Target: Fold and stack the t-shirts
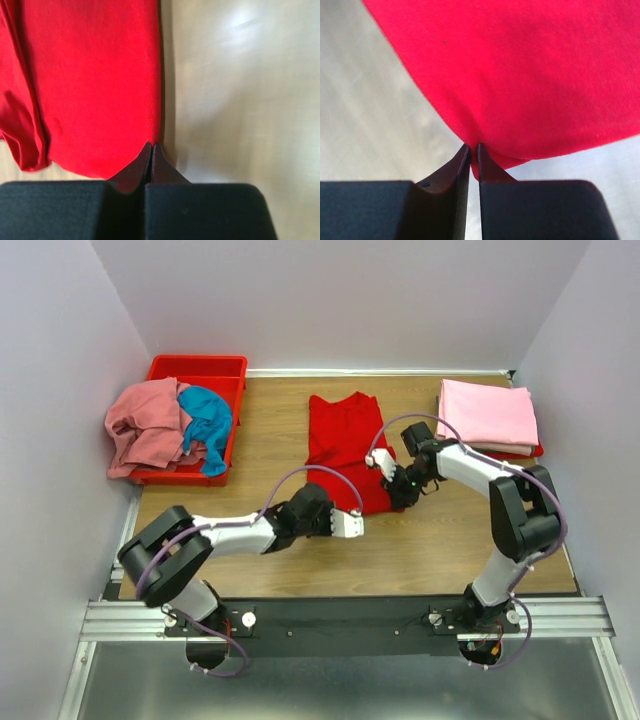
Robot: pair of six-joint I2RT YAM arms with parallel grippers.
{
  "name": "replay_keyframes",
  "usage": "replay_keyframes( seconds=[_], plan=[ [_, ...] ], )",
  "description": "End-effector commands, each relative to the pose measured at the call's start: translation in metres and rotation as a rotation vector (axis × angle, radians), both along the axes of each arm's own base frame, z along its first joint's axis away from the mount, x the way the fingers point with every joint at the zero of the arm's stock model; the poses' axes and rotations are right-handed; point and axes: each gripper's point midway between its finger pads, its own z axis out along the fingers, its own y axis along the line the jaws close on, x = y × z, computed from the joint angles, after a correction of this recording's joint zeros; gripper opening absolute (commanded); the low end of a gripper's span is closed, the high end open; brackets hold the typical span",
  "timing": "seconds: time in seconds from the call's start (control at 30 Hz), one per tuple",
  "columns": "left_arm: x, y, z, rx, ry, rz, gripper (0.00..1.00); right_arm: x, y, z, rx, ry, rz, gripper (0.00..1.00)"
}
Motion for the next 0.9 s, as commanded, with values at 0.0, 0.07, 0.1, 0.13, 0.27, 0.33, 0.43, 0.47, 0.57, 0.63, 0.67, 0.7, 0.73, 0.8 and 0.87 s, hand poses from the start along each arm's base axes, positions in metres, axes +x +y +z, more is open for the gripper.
replay_keyframes(
  seconds=[0.0,0.07,0.1,0.13,0.27,0.33,0.43,0.47,0.57,0.63,0.67,0.7,0.73,0.8,0.87],
  plan=[
    [-0.055,-0.004,0.002,-0.026,0.105,-0.064,0.0,-0.065,-0.015,0.011,0.005,0.126,0.125,0.17],
    [-0.072,-0.006,0.003,-0.043,0.136,-0.079,0.0,-0.078,-0.019,0.014,0.009,0.135,0.14,0.22],
    [-0.078,-0.006,0.005,-0.038,0.125,-0.094,0.0,-0.085,-0.021,0.016,0.006,0.148,0.143,0.29],
    [-0.088,-0.01,0.013,-0.053,0.101,-0.115,0.03,-0.086,-0.023,0.023,0.008,0.12,0.141,0.41],
    [-0.067,-0.011,0.064,-0.147,-0.006,-0.007,0.75,-0.075,-0.025,0.047,0.006,0.021,0.099,0.74],
    [-0.056,-0.01,0.1,-0.23,-0.092,0.03,0.81,-0.061,-0.021,0.063,0.015,-0.032,0.068,0.76],
    [-0.038,-0.003,0.143,-0.34,-0.201,0.067,0.84,-0.033,-0.011,0.088,0.048,-0.088,-0.009,0.76],
    [-0.031,0.001,0.149,-0.357,-0.214,0.073,0.83,-0.024,-0.008,0.092,0.059,-0.1,-0.028,0.76],
    [0.006,0.019,0.155,-0.396,-0.184,0.081,0.61,0.004,0.005,0.086,0.092,-0.091,-0.079,0.74],
    [0.017,0.014,0.144,-0.383,-0.136,0.057,0.21,0.012,0.014,0.085,0.126,-0.067,-0.087,0.63],
    [0.022,0.013,0.14,-0.376,-0.122,0.051,0.14,0.013,0.016,0.081,0.134,-0.046,-0.086,0.56],
    [0.024,0.01,0.134,-0.366,-0.105,0.039,0.07,0.014,0.018,0.079,0.141,-0.027,-0.085,0.48],
    [0.03,0.005,0.122,-0.34,-0.073,0.031,0.01,0.016,0.02,0.07,0.141,0.004,-0.087,0.39],
    [0.03,-0.003,0.109,-0.316,-0.04,-0.005,0.0,0.016,0.02,0.062,0.133,0.02,-0.08,0.13],
    [0.033,-0.008,0.088,-0.272,0.003,-0.027,0.0,0.013,0.02,0.055,0.131,0.04,-0.07,0.09]
  ],
)
